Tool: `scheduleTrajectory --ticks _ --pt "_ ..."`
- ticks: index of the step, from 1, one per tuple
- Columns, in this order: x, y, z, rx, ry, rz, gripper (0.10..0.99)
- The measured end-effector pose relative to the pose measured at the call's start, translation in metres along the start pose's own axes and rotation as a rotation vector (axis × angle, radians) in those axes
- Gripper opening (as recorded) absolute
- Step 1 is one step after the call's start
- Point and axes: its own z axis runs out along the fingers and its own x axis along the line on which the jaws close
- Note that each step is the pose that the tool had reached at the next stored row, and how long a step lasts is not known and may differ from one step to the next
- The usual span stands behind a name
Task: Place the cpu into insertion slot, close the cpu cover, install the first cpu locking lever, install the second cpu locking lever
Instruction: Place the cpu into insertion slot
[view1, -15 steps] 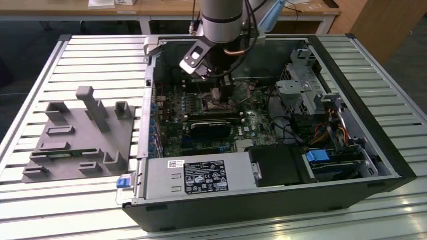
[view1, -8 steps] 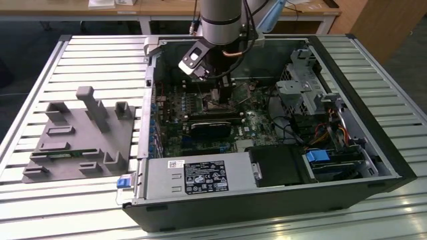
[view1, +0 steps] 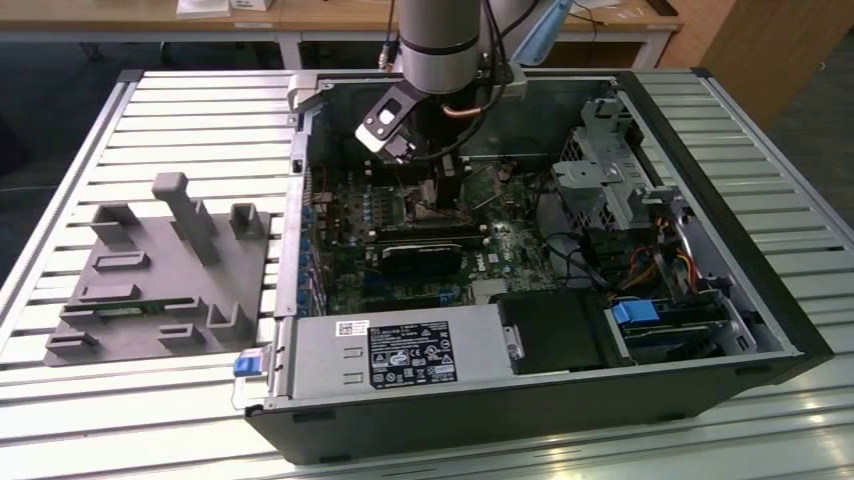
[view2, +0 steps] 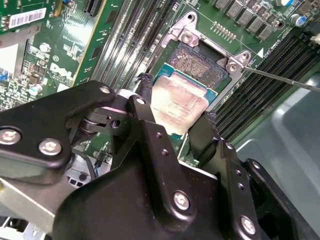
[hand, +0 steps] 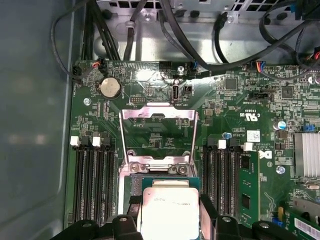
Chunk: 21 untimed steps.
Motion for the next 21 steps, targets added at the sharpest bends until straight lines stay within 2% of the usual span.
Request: scheduleTrajectory --ticks 21 --pt "0.0069 -0.0062 0.0125 0.000 0.0017 -0.009 0.537"
